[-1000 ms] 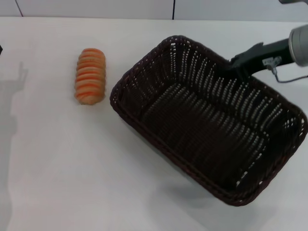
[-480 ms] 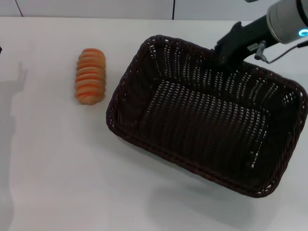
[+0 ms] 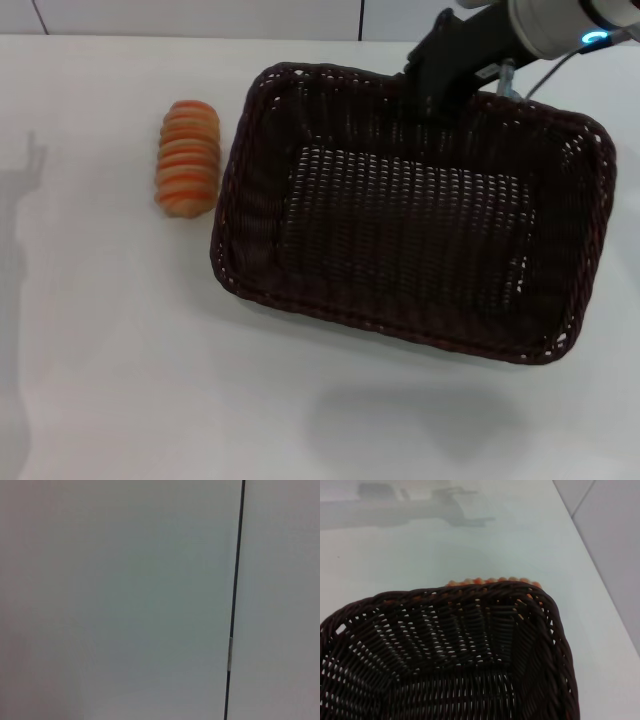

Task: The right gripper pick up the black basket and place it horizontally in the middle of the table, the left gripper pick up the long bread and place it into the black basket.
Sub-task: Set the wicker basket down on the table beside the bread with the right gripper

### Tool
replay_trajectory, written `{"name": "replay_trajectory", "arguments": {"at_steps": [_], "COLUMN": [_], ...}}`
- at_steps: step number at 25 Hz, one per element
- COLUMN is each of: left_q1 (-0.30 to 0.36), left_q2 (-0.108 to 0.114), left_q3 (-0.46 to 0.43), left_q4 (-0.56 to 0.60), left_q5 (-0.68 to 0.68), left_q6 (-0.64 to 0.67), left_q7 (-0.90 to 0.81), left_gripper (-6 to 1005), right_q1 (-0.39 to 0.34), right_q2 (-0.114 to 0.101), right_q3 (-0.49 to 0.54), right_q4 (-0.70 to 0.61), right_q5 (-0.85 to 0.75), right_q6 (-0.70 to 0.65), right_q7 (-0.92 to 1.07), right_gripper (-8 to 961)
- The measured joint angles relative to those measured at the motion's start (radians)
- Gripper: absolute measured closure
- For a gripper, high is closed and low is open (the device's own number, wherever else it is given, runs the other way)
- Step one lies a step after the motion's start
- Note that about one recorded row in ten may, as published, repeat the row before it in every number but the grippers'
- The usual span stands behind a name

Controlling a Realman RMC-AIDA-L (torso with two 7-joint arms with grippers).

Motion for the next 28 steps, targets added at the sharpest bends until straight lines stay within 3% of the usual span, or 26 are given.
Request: {"name": "replay_trajectory", "arguments": {"at_steps": [15, 28], "left_q1": [-0.007, 0.0], "left_q2": [0.002, 0.0], "left_q3": [0.0, 0.0], "left_q4": [0.007, 0.014], "left_q5": [-0.008, -0.008], "left_q6": [-0.001, -0.001], "left_q7": [-0.01, -0.011], "left_gripper": [141, 141], "right_q1": [0.033, 0.042], "right_q2": [0.037, 0.052], "right_q3": [-0.206, -0.337], "right_q4": [0.064, 0.084], "right_q5": [0.014, 0.078], "right_q6": [0.141, 0.174], "right_q7": [-0.023, -0.019], "right_gripper": [775, 745]}}
